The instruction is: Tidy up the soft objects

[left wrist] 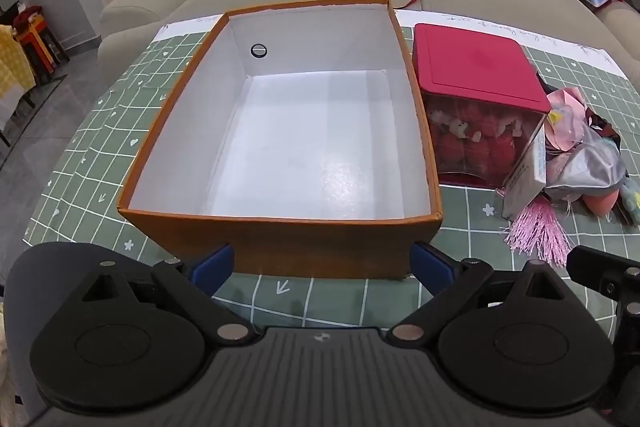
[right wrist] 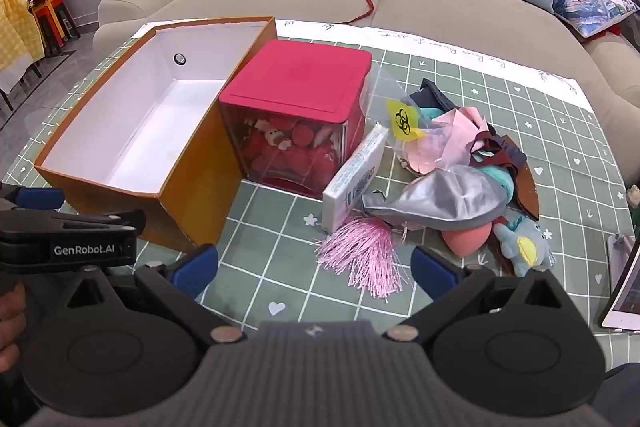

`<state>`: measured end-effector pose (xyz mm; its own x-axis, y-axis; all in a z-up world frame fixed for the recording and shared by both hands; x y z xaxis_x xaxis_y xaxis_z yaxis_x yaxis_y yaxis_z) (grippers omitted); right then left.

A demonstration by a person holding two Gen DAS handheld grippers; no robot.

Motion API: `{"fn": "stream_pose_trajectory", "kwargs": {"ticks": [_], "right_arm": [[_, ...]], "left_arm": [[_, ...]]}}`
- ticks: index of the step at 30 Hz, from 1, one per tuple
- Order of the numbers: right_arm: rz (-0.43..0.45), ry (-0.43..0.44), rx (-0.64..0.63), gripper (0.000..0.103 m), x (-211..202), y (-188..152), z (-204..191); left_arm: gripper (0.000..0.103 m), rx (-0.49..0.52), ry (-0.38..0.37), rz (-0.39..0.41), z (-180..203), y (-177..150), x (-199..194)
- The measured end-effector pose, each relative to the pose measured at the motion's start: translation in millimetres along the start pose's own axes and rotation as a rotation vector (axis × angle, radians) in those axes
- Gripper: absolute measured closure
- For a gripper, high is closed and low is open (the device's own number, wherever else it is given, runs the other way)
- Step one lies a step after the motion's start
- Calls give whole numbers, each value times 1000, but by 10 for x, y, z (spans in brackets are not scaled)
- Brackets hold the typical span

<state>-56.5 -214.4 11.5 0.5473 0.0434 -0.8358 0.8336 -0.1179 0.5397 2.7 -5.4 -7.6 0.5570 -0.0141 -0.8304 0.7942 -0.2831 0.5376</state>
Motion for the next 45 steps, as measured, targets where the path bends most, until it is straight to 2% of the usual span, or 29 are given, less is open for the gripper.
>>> {"fn": "stream_pose_trajectory", "kwargs": {"ticks": [45], "right_arm": [[-6, 7, -39, 3, 0, -18, -66]], "left_arm": [[0, 34, 31, 9, 21, -41, -6]]}}
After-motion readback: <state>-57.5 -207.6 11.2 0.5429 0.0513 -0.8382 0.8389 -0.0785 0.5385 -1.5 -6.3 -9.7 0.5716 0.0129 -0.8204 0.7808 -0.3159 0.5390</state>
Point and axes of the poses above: each gripper's, at about its wrist camera, not at the fingertips, and x roughly the way its jaws point, z to its right, y to its top, the point moved 1 cm from there along x, roughly the way its jaws point, and after that the axes turned 3 degrees about x, right-handed, at the moved point
